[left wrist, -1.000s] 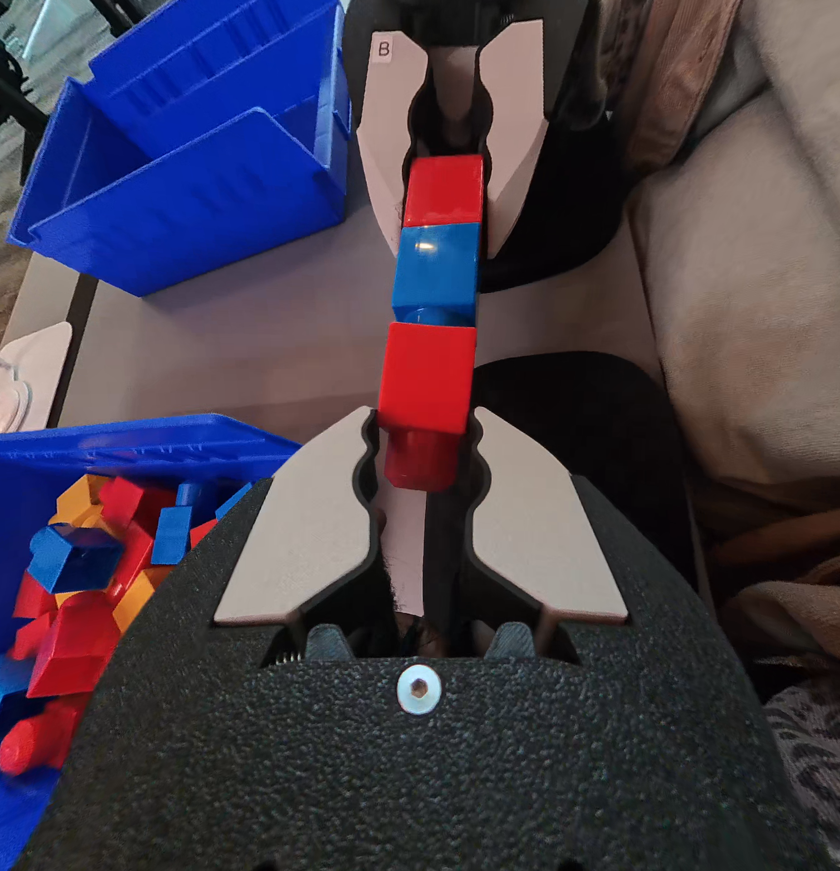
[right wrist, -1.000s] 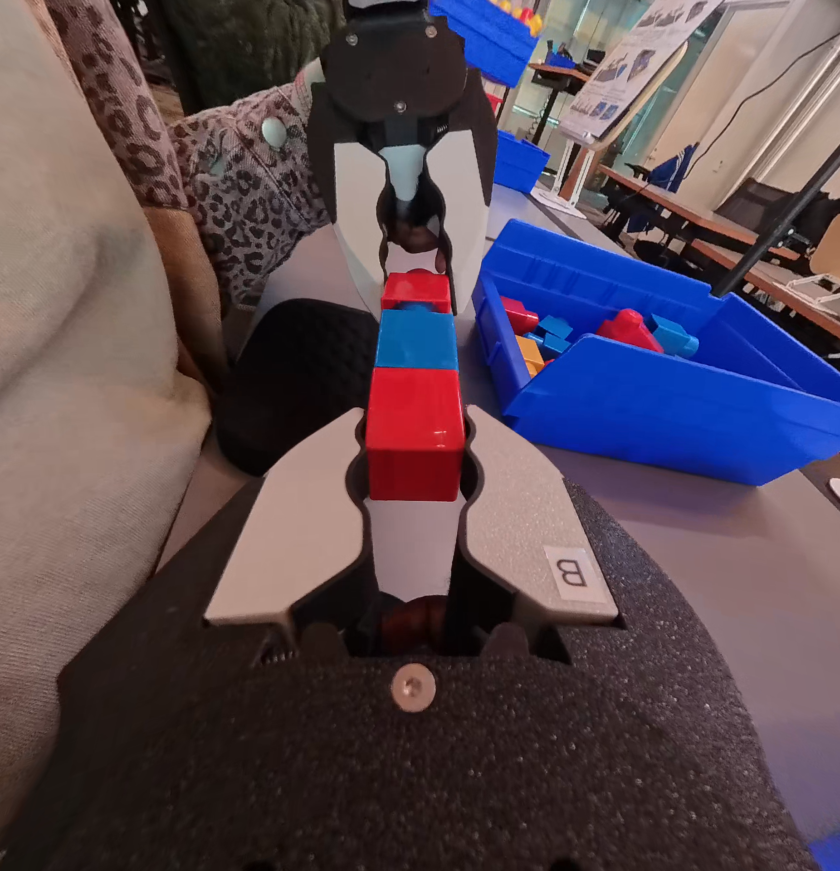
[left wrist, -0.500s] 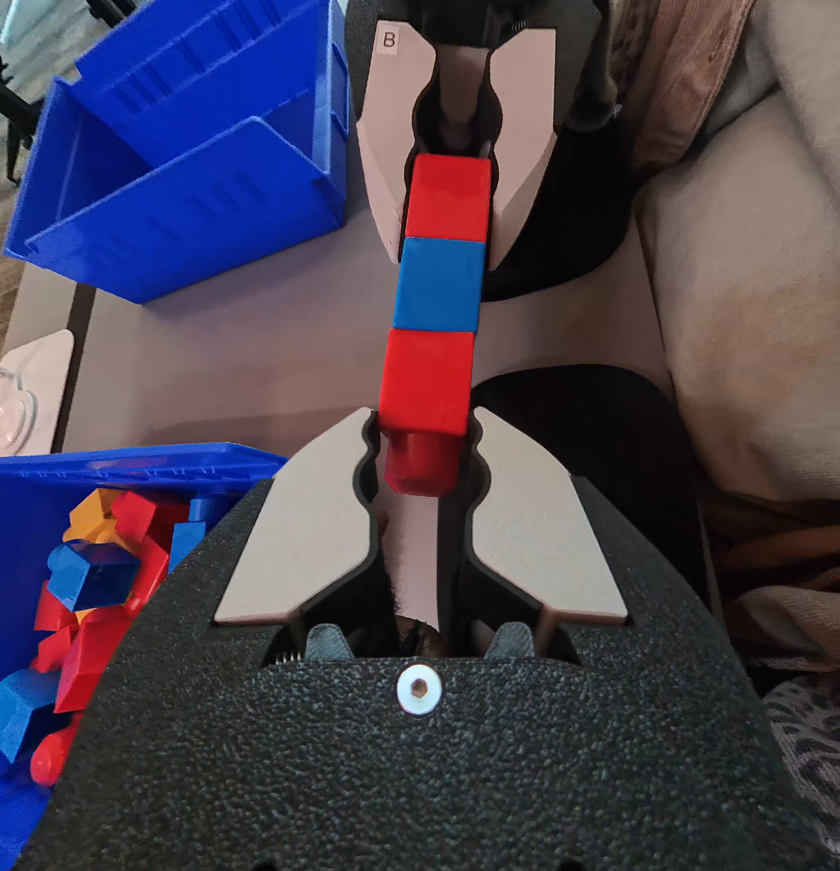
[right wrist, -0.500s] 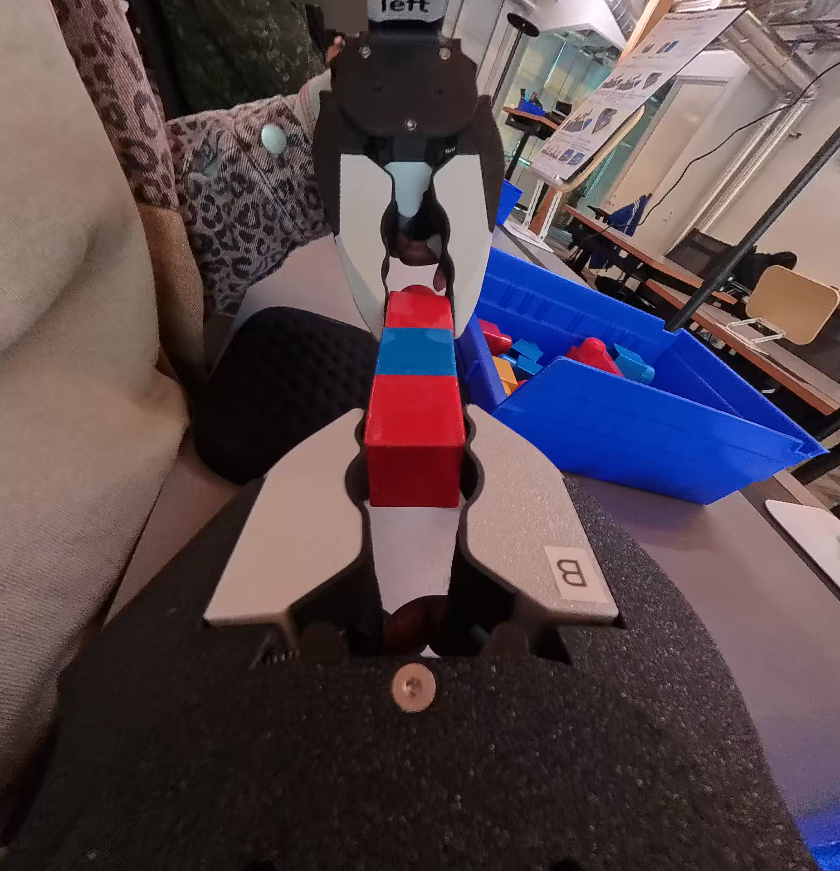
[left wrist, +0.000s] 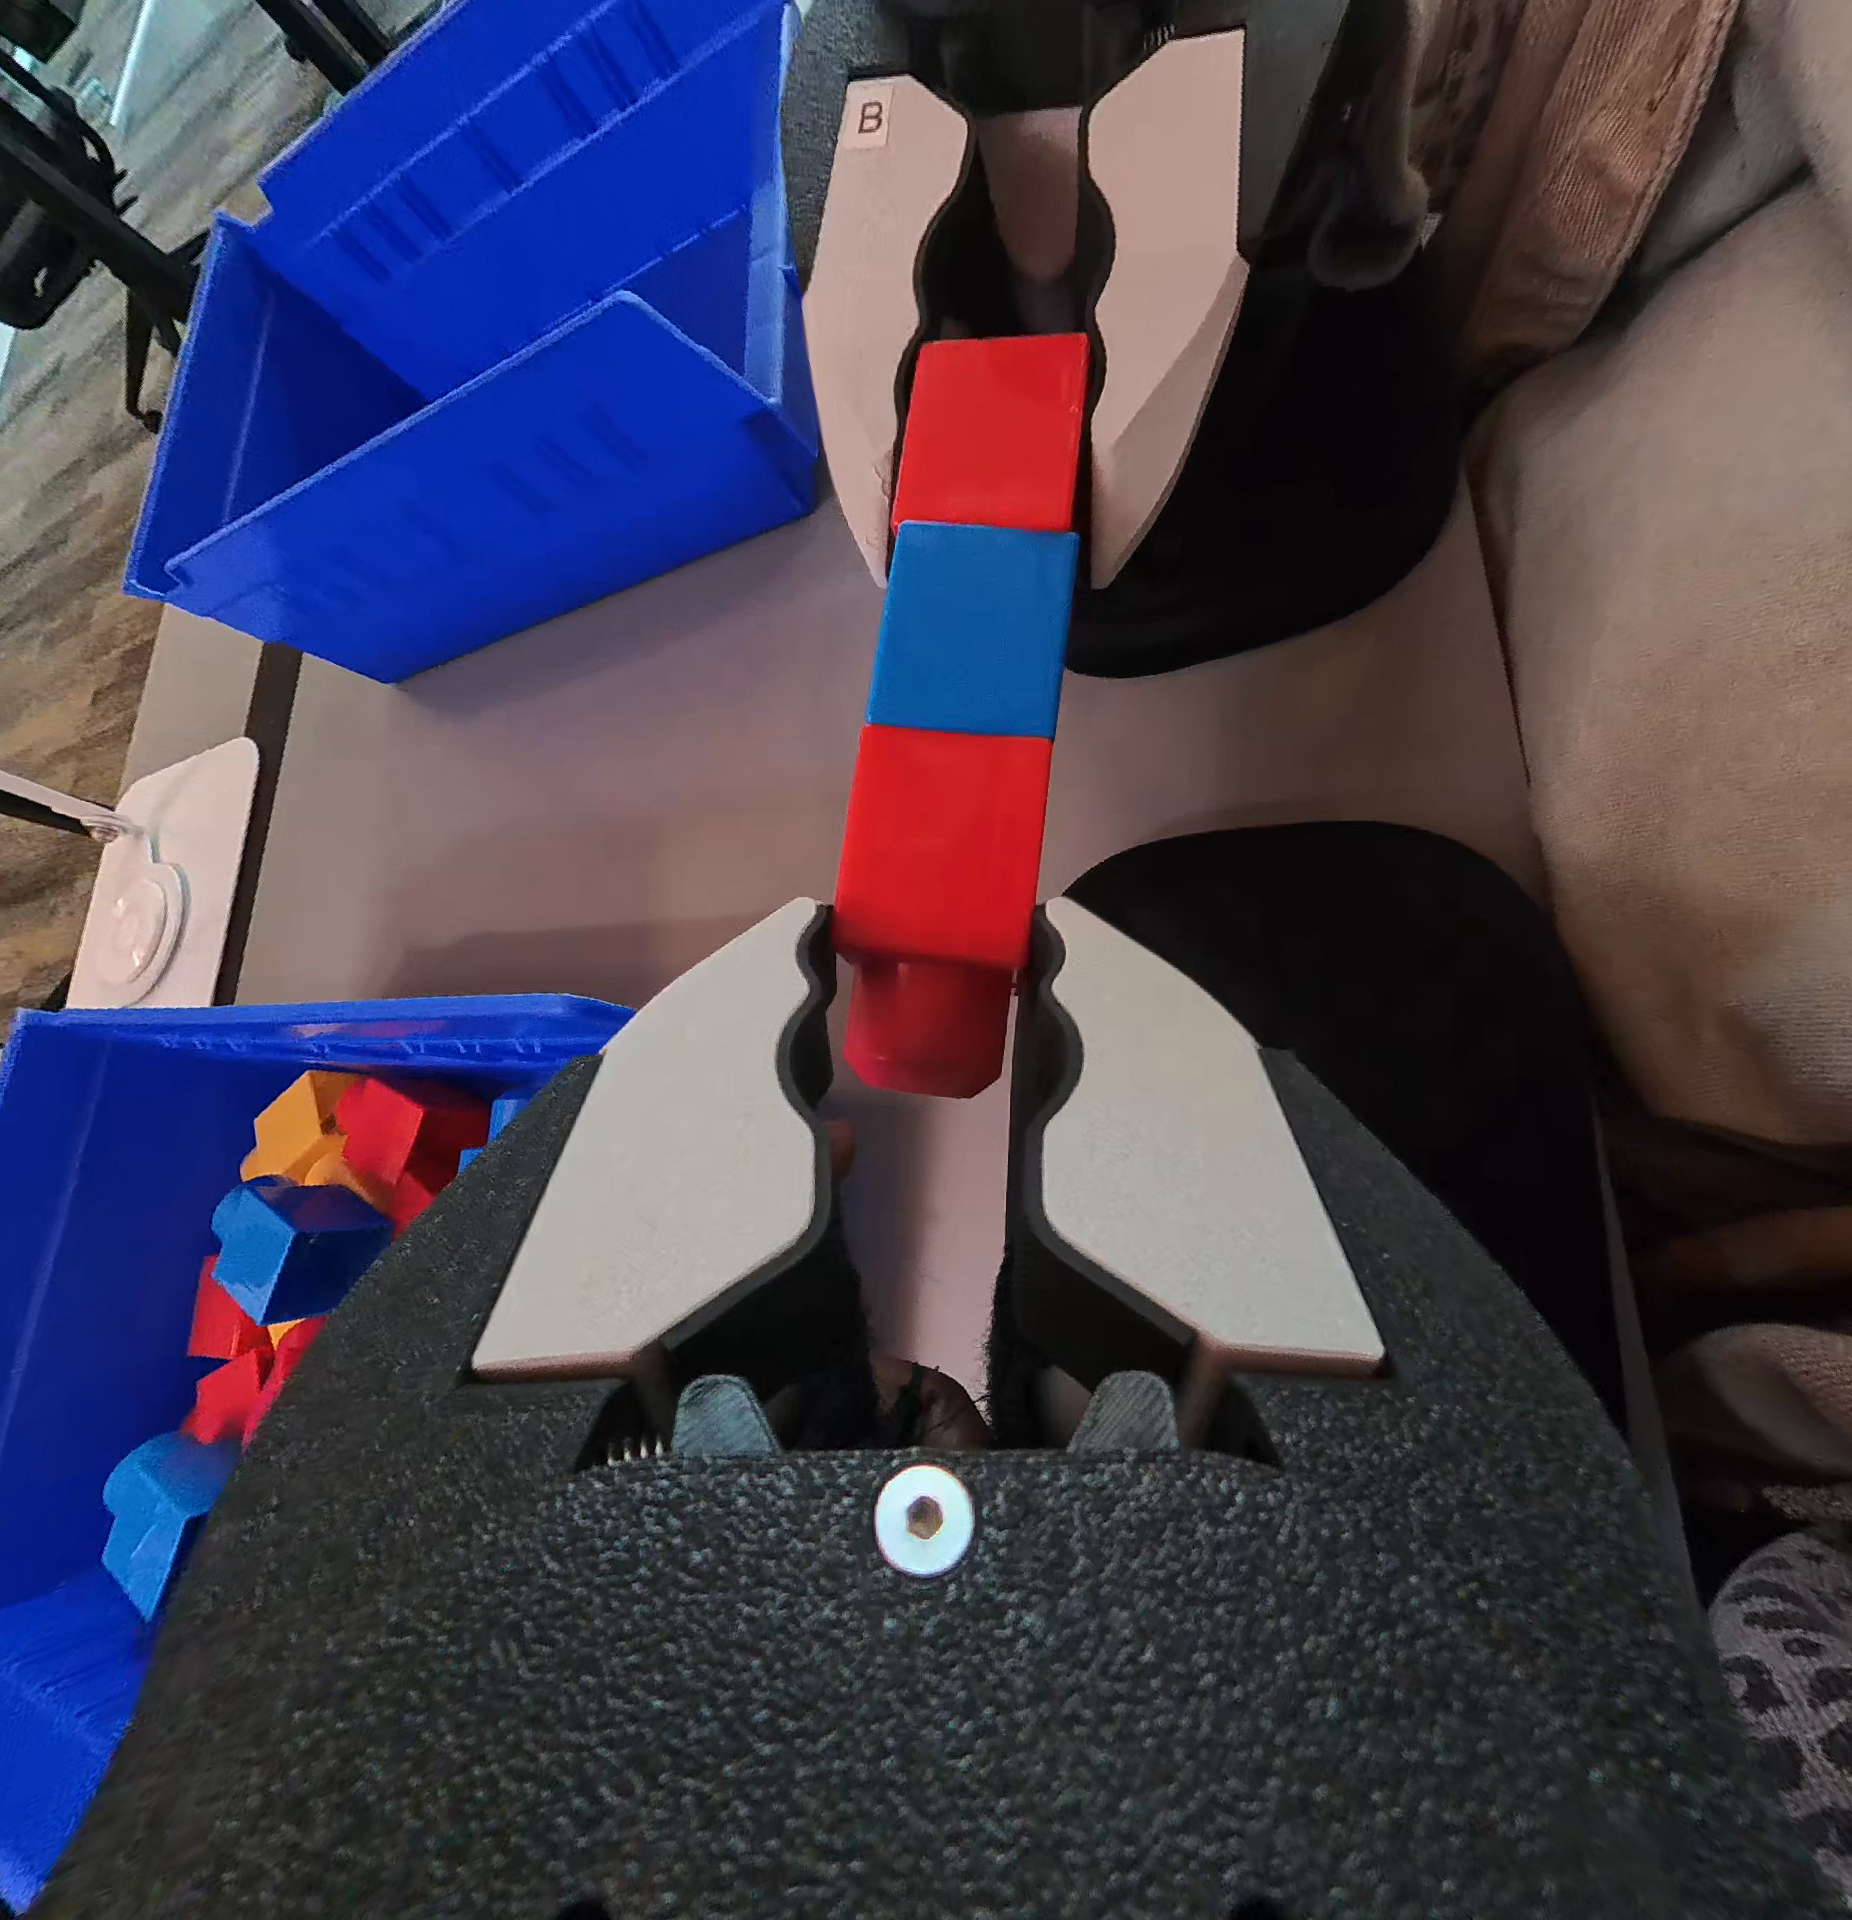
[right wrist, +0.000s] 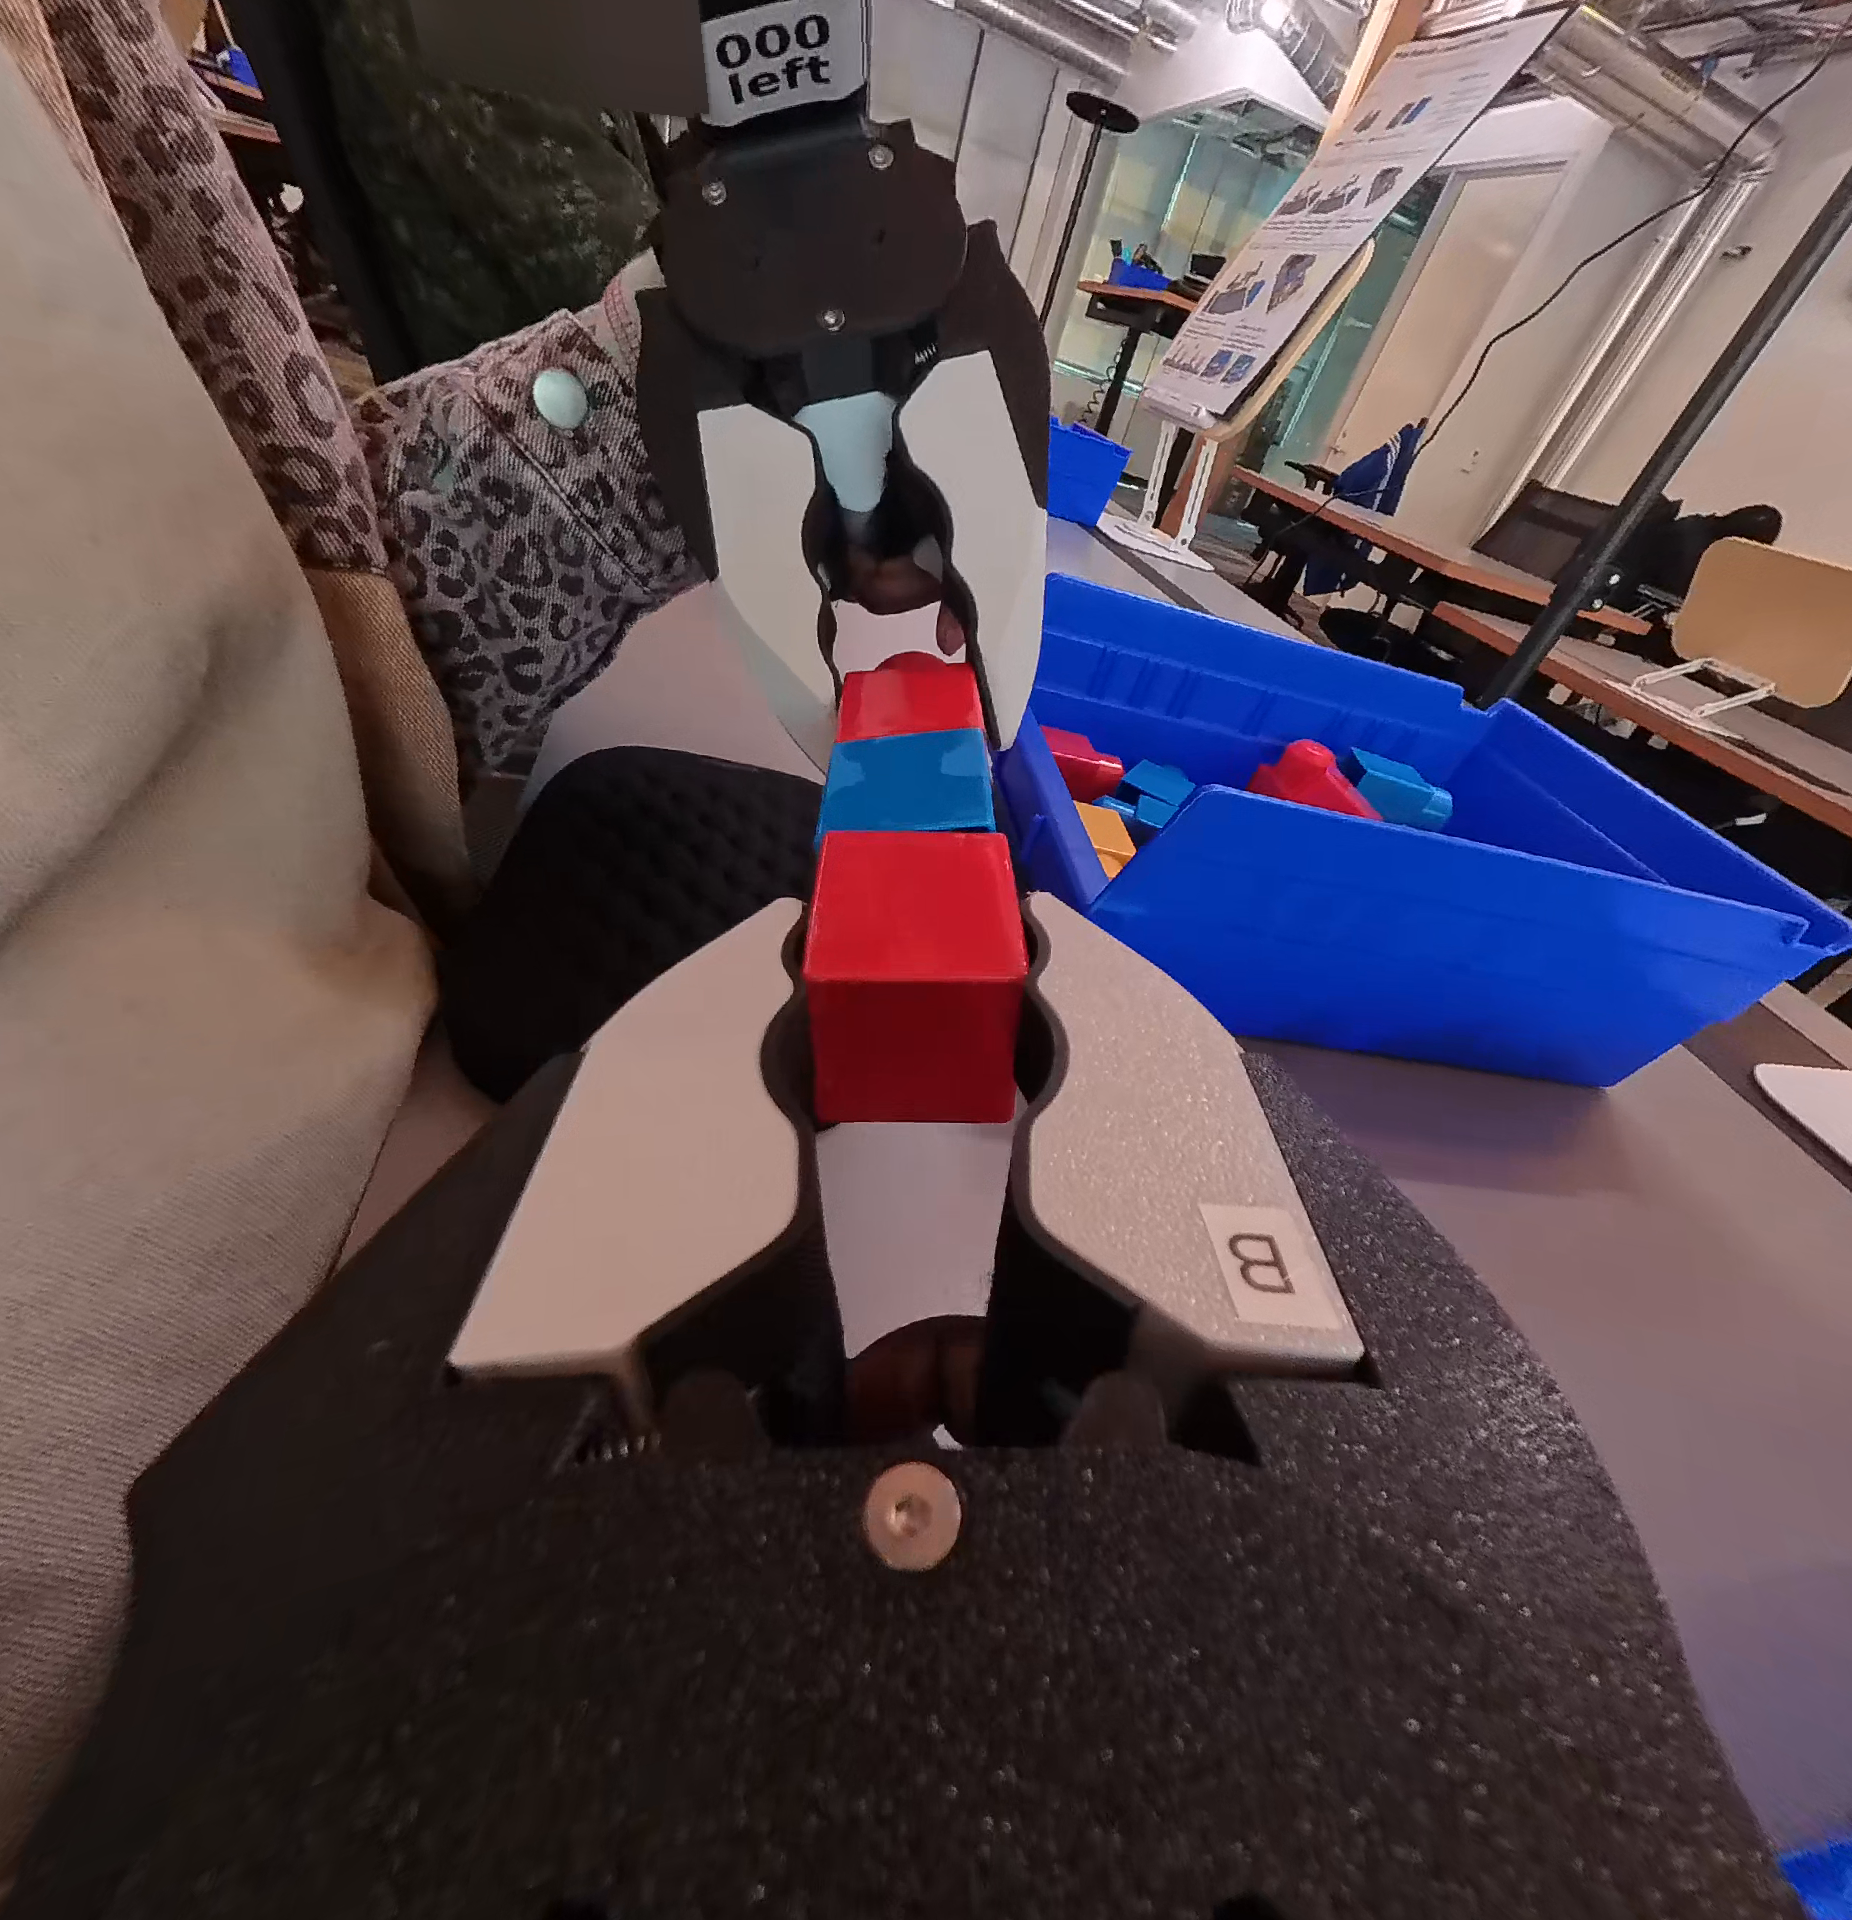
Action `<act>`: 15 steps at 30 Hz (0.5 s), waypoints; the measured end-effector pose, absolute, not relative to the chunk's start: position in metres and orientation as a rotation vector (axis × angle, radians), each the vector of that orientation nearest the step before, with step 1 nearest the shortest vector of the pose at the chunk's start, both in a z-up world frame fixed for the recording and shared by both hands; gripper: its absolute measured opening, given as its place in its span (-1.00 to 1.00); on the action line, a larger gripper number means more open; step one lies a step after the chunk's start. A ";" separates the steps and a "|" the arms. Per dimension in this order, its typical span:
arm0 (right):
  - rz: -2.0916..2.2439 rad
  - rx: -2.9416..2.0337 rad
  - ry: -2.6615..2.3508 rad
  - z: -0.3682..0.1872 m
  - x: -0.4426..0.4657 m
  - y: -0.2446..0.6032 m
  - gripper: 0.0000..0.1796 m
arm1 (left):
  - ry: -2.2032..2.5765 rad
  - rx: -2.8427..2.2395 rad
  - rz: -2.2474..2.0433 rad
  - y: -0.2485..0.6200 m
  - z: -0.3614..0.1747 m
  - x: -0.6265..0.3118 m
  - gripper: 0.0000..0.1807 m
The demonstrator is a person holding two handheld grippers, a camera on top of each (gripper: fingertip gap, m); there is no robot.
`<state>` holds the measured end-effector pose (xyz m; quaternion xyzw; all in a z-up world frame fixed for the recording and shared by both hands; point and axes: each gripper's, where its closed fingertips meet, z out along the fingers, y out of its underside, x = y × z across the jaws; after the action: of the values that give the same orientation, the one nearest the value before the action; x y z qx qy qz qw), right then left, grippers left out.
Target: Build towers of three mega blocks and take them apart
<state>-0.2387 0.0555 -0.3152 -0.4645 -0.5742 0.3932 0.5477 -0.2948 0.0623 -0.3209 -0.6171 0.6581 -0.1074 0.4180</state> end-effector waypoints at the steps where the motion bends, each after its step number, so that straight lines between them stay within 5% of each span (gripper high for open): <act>1: 0.933 -1.095 -1.357 -0.314 -0.238 0.055 -0.60 | 1.644 -1.551 -0.281 0.062 -0.320 -0.294 -0.61; 15: 0.847 -1.027 -1.409 -0.318 -0.241 0.052 -0.60 | 1.654 -1.630 -0.321 0.059 -0.328 -0.298 -0.61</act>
<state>-0.2409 0.0517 -0.3183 -0.4367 -0.5992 0.3603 0.5661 -0.2976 0.0595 -0.3283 -0.6407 0.6503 -0.1264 0.3882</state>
